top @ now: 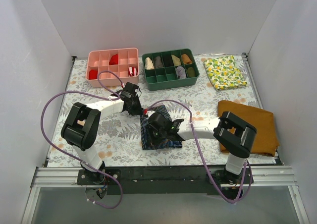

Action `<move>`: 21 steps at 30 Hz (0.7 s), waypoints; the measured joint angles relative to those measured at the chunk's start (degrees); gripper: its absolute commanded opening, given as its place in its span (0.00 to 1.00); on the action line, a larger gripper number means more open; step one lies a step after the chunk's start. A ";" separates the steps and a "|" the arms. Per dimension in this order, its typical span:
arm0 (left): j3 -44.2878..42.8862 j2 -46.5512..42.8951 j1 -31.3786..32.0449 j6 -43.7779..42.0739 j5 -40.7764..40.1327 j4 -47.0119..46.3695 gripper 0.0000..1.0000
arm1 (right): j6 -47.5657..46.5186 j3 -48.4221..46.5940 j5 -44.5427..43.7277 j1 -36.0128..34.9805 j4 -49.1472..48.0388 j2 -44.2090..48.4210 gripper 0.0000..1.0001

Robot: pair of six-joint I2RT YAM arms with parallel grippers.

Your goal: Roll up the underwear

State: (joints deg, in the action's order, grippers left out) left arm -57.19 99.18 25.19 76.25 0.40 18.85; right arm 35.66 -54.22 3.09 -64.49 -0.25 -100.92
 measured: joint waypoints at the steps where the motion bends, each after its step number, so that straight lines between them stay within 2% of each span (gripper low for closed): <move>1: 0.00 0.00 -0.02 0.00 0.00 0.00 0.14 | -0.13 -0.09 0.22 0.13 -0.42 -0.09 0.01; 9: -0.63 0.66 -0.35 0.02 0.98 0.07 0.14 | -0.94 -0.22 4.28 -0.15 -1.84 -1.25 0.01; 17: -1.95 1.88 -0.46 0.00 2.19 0.24 0.14 | -2.29 -2.49 6.40 -3.28 -2.73 -3.58 0.01; 19: -1.95 1.86 -0.50 -0.02 2.25 0.26 0.16 | -2.58 -2.49 6.21 -3.39 -2.75 -3.56 0.09; 20: -1.95 1.88 -0.50 -0.04 2.27 0.28 0.19 | -2.73 -2.49 6.05 -3.41 -2.73 -3.48 0.19; 21: -1.95 1.86 -0.50 -0.15 2.27 0.33 0.23 | -2.99 -2.47 5.70 -3.50 -2.67 -3.32 0.23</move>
State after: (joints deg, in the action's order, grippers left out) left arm -59.13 101.03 24.69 76.09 2.68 19.18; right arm 32.67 -56.69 8.80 -67.99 -2.92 -104.25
